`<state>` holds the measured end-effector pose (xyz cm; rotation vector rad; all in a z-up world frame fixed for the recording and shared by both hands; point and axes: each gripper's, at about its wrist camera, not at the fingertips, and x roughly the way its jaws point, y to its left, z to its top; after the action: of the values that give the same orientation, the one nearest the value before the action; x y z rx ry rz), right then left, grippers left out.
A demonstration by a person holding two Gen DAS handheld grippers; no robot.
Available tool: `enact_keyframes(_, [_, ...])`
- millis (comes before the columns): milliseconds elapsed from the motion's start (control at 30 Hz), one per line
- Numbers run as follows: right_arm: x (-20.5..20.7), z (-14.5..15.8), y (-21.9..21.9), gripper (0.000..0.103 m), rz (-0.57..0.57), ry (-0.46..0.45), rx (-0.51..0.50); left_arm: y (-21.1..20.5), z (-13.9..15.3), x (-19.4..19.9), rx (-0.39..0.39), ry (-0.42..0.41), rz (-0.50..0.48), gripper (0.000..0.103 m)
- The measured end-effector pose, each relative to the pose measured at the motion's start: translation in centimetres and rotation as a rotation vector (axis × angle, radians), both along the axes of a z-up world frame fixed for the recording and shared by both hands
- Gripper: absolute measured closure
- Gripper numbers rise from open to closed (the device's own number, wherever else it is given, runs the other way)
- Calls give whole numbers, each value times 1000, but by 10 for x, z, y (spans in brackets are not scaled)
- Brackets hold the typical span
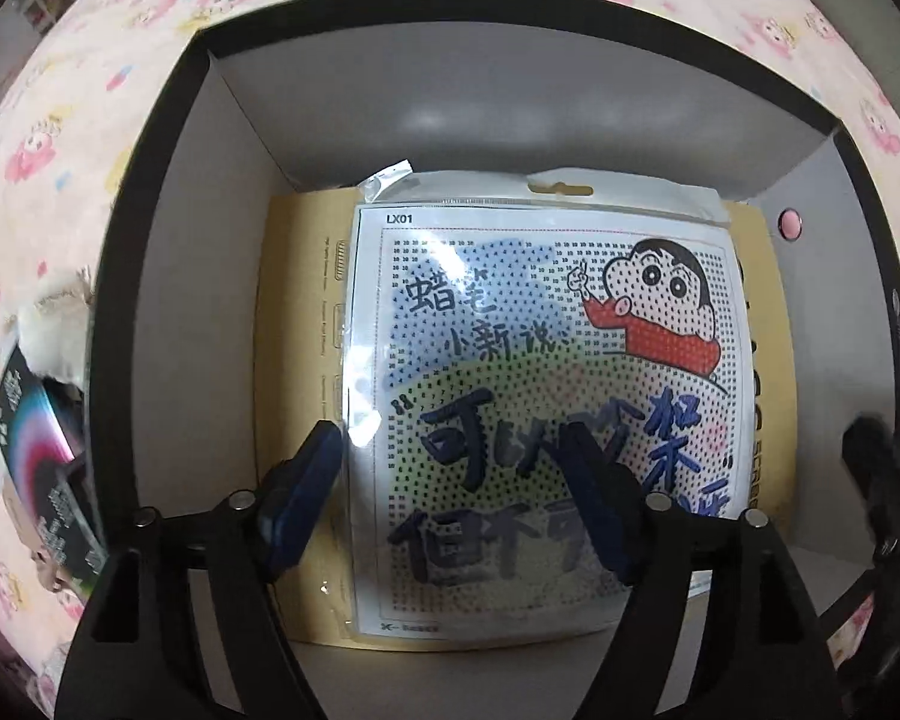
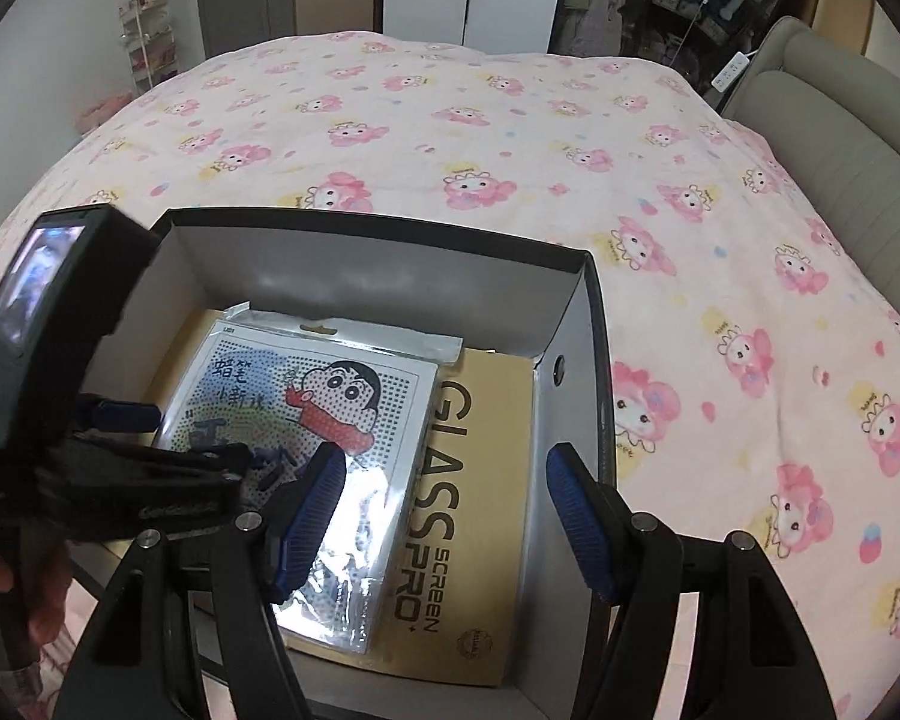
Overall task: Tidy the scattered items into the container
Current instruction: 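Lower the bead-art kit into the box and open the left gripper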
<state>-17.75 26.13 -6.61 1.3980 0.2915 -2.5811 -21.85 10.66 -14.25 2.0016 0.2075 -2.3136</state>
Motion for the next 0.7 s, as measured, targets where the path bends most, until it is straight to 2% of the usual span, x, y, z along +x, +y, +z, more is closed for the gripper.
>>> enact_keyframes(200, [-2,-9,-7,36,25,-17,-6,-1,1,-3,165,-38,-2,27])
enact_keyframes(300, [-8,-13,3,37,-11,-60,-100,6,1,-2,291,-64,-36,39])
enact_keyframes(367, [-12,-18,13,37,-67,-93,-158,2,-3,-3,396,-92,-35,40])
enact_keyframes(467, [-12,-20,16,37,-74,-100,-133,-1,-1,-13,380,-79,5,40])
enact_keyframes(533, [-10,-20,20,37,-54,-90,-141,7,1,-21,343,-73,13,40])
enact_keyframes(633, [-12,-26,24,36,-44,-109,-174,30,5,-28,266,-53,-39,39])
enact_keyframes(700, [-16,-27,21,38,-55,-106,-144,37,7,-29,244,-40,-47,39])
